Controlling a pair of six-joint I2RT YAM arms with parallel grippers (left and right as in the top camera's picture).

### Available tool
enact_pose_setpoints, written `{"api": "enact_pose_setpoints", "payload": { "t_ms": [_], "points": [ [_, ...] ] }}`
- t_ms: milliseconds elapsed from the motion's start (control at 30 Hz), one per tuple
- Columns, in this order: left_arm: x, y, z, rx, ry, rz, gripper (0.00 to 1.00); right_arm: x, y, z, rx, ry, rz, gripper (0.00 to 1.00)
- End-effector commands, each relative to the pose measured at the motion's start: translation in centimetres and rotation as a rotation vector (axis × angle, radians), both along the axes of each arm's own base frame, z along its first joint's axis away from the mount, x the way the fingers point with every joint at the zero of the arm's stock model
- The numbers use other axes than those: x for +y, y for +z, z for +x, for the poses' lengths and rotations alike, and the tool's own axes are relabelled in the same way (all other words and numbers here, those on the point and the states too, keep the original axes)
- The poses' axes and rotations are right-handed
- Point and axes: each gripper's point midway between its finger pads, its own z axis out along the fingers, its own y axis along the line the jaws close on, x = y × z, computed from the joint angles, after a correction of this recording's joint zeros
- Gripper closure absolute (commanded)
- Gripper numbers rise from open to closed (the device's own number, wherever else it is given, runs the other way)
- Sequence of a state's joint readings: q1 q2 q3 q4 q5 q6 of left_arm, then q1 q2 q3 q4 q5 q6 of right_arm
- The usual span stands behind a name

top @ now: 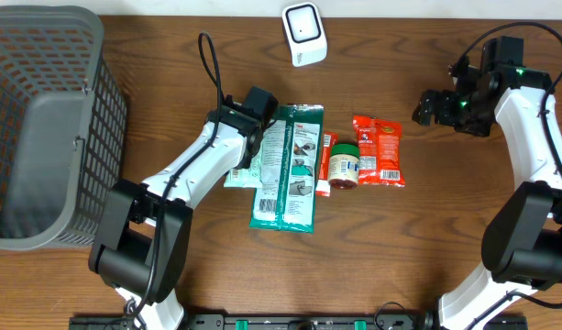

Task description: Scan the item barcode

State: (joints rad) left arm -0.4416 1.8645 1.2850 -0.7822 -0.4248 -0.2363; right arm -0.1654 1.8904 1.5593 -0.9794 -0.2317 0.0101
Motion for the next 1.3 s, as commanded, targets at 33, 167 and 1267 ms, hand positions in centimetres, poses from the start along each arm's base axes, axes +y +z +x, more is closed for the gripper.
{"api": "enact_pose_setpoints", "payload": {
  "t_ms": [33,167,1267],
  "points": [
    [-0.9,3.0,0.8,-0.077,0.005,-0.075,0.50,-0.1,0.6,0.0,-0.015,0.002,0.001,0.01],
    [-1.1,6.2,0.9,-0.169,0.038,-0.145,0.38,-0.1,0.6,0.0,-0.015,0.001,0.001,0.01],
    [2.6,1.5,0.6,0.007,0.176,-0.389,0.18,-0.1,0.6,0.0,-0.015,0.002,0.001,0.01]
  ]
}}
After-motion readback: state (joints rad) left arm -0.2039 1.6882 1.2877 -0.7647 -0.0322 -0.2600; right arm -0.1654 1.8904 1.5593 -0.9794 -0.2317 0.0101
